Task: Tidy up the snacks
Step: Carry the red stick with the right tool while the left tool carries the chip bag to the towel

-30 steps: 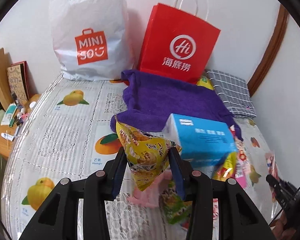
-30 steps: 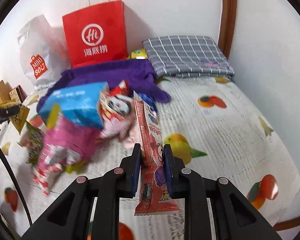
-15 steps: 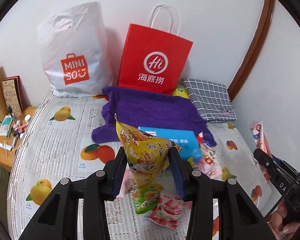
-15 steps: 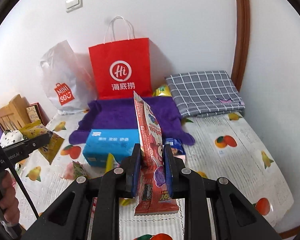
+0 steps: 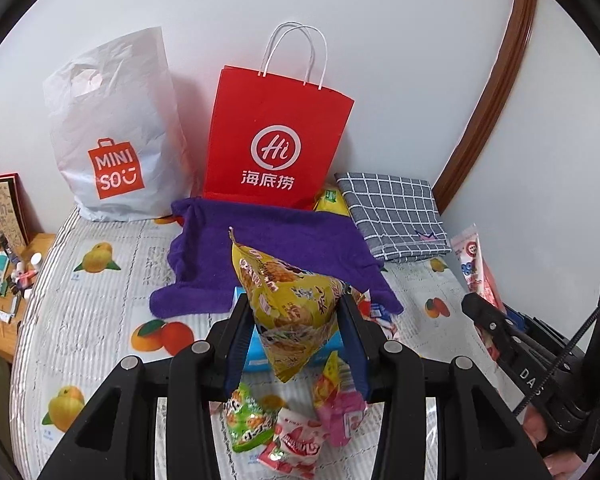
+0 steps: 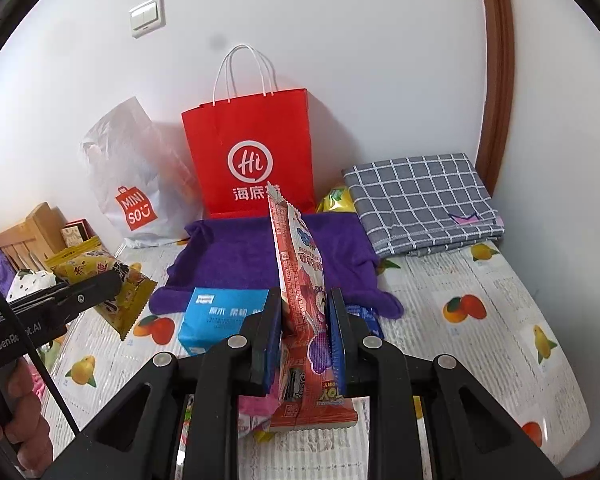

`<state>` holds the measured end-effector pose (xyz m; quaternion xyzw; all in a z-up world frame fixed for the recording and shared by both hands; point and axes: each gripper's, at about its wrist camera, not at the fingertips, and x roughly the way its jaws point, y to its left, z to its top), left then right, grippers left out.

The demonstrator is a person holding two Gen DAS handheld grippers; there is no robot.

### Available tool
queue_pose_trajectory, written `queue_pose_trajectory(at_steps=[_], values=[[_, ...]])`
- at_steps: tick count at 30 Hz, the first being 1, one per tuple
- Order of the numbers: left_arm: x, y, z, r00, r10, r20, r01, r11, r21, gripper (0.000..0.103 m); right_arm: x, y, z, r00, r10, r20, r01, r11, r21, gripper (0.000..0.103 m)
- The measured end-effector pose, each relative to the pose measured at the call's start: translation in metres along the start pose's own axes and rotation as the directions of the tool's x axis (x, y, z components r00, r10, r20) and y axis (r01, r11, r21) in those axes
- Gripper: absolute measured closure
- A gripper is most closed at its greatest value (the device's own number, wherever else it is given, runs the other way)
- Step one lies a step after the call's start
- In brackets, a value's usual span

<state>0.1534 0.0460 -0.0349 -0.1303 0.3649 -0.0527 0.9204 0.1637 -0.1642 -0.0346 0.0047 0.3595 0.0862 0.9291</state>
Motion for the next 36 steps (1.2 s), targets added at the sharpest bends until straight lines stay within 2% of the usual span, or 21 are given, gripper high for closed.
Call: queue_pose_trajectory(at_steps=[12, 17, 26, 36], values=[[0.023, 0.000, 0.042, 1.000, 0.021, 0.008, -0.021, 1.000, 0.014, 0.062, 0.039, 0.006, 0.040, 1.000, 0.013, 0.013, -0.013, 0.999, -0.044, 0.081], [0.039, 0.007, 0.060, 1.000, 0.015, -0.009, -0.015, 1.000, 0.002, 0.063, 0.070, 0.005, 0.059, 1.000, 0.019, -0.014, -0.020, 0.998, -0.065, 0.081], [0.076, 0.023, 0.086, 0.999, 0.030, -0.042, -0.030, 0.999, 0.016, 0.063, 0.116, 0.004, 0.088, 0.999, 0.041, -0.030, -0.043, 0.998, -0.047, 0.081], [0.111, 0.037, 0.112, 0.998, 0.038, -0.050, -0.036, 0.999, 0.037, 0.062, 0.160, -0.008, 0.104, 0.995, 0.080, -0.063, -0.082, 0.996, -0.022, 0.081]])
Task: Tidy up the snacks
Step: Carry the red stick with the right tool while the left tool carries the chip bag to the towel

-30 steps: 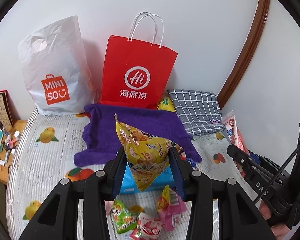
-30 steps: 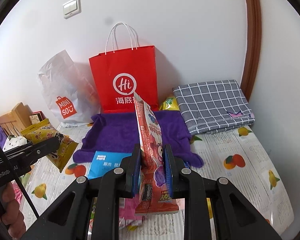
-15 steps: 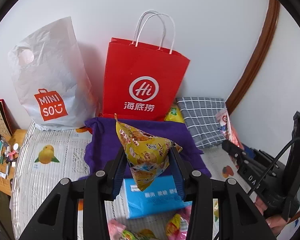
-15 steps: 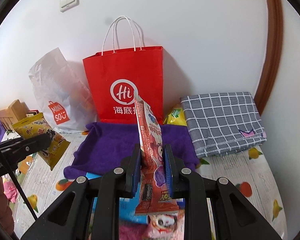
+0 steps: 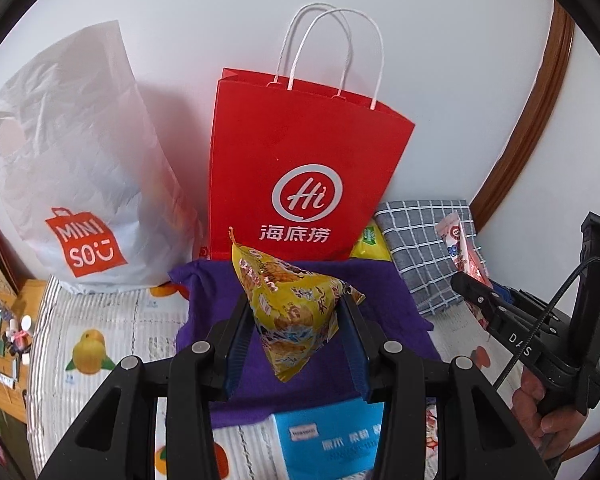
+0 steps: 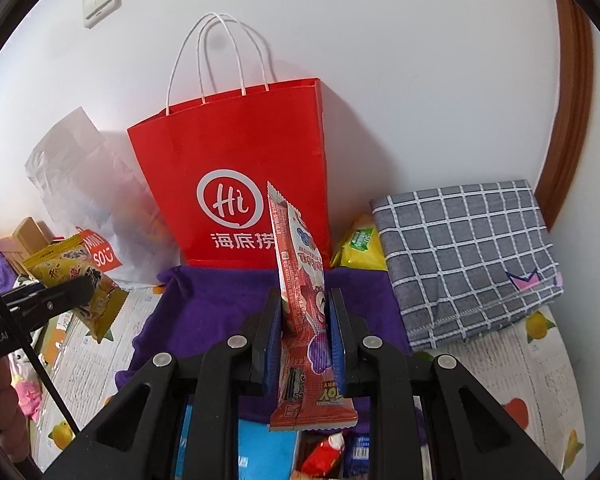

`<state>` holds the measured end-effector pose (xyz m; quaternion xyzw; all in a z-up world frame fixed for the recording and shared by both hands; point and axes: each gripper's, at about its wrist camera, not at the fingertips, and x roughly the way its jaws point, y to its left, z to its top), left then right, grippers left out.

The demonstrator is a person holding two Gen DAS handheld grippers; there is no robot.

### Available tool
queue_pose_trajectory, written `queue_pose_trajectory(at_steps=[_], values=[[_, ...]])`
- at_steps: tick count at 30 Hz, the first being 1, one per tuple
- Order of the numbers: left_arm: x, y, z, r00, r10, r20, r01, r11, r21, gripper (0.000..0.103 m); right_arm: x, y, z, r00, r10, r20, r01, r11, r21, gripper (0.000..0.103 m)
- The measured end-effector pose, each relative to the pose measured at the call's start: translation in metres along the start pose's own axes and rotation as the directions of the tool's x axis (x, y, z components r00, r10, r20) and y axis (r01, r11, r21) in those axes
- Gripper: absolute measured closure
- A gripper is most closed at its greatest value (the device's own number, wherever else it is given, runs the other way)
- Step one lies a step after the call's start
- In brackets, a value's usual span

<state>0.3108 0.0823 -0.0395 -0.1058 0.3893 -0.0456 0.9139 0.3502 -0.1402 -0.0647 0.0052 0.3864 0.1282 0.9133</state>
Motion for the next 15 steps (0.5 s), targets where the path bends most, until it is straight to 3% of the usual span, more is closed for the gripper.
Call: queue_pose_trajectory(at_steps=[15], values=[[0.049, 0.014, -0.010, 0.995, -0.021, -0.093, 0.020, 1.000, -0.008, 0.063, 0.048, -0.027, -0.008, 0.995, -0.033, -0.092, 0.033, 0.999, -0.003, 0.081]])
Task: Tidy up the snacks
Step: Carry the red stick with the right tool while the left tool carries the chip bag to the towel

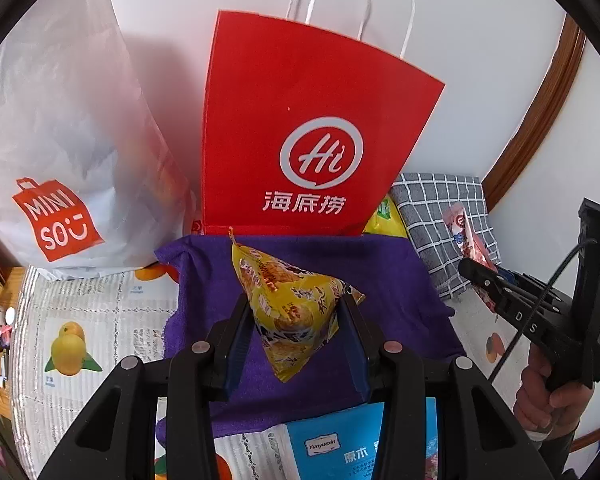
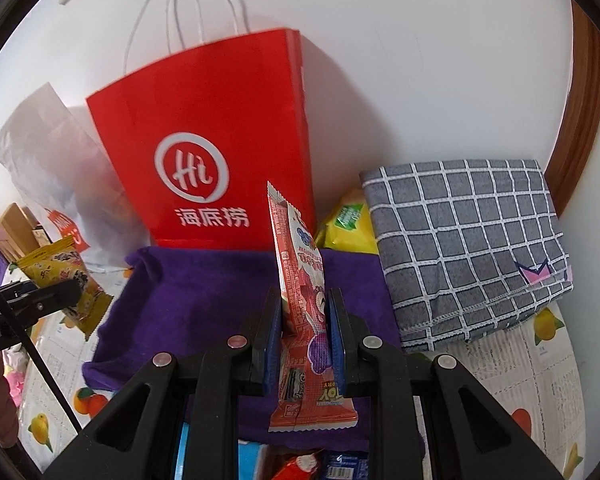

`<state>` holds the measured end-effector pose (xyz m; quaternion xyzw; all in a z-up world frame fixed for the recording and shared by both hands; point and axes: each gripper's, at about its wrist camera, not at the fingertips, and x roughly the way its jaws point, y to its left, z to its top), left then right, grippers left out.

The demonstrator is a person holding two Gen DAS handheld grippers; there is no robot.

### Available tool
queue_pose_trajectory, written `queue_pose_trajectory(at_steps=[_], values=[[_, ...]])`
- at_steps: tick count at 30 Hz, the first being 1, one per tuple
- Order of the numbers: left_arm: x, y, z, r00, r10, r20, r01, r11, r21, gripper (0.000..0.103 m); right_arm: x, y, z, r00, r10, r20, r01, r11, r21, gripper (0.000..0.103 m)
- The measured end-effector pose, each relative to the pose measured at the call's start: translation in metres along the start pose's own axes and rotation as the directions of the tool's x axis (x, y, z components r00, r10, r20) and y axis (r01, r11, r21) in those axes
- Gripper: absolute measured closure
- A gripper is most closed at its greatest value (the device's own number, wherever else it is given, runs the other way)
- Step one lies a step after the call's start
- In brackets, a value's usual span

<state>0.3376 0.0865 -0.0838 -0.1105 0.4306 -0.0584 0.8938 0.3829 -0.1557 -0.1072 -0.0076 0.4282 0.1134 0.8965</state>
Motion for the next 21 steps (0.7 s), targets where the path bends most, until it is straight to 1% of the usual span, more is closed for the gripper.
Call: queue_pose_trajectory(at_steps=[5, 12, 21], values=[[0.007, 0.001, -0.001, 1.000, 0.002, -0.017, -0.002, 1.000, -0.002, 0.062, 0.012, -0.008, -0.003, 0.999, 0.000, -0.032, 0.000, 1.000, 0.015, 0.081], [0.017, 0.005, -0.003, 0.999, 0.019, -0.037, -0.019, 1.000, -0.011, 0.062, 0.025, -0.007, -0.007, 0.998, 0.004, -0.062, -0.003, 1.000, 0.004, 0.081], [0.032, 0.002, 0.002, 0.997, 0.051, -0.056, -0.049, 0.998, 0.031, 0.062, 0.042, -0.007, -0.013, 0.994, 0.003, -0.108, -0.003, 1.000, 0.003, 0.081]])
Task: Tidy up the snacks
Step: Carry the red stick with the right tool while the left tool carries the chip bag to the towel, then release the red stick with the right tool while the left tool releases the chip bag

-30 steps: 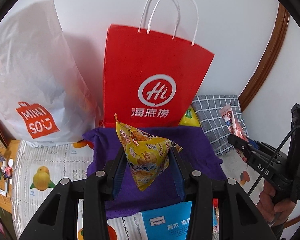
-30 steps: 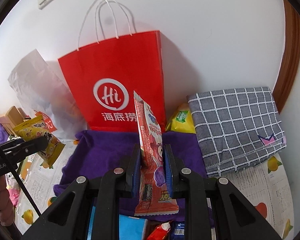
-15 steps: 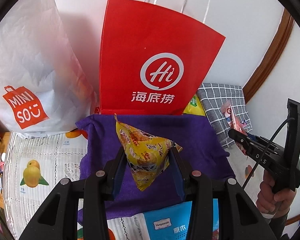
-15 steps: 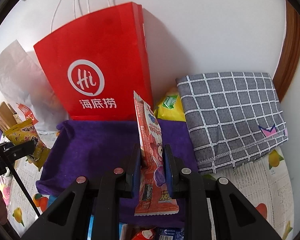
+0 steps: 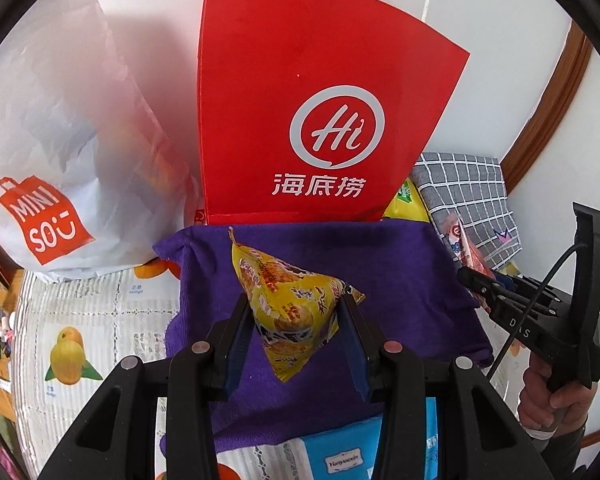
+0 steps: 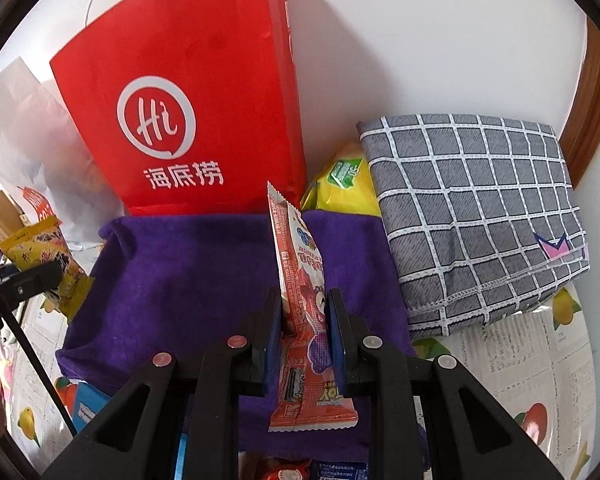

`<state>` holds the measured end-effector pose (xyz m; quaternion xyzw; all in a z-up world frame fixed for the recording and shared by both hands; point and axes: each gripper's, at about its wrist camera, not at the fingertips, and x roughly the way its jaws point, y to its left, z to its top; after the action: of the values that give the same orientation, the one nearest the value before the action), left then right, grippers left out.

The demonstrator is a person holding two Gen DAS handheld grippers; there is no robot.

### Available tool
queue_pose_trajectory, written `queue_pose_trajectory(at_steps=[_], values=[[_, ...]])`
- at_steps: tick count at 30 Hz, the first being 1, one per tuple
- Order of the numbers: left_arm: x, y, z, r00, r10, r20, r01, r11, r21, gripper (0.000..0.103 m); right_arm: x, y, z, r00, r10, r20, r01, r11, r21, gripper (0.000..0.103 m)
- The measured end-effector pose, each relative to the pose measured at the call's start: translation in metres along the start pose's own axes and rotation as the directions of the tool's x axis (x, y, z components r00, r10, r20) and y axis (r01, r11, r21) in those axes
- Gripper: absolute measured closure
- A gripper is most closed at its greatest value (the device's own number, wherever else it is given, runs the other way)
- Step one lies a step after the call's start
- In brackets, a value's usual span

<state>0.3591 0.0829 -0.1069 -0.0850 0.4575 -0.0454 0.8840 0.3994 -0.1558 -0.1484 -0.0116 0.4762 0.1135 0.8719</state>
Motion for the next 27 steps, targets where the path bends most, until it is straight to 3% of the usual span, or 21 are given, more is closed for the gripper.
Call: queue_pose_trajectory(at_steps=[27], values=[[0.045, -0.001, -0.006, 0.994, 0.008, -0.106, -0.008, 1.000, 0.003, 0.062, 0.033, -0.009, -0.007, 0.994, -0.015, -0.111, 0.014, 1.000, -0.009, 0.081]])
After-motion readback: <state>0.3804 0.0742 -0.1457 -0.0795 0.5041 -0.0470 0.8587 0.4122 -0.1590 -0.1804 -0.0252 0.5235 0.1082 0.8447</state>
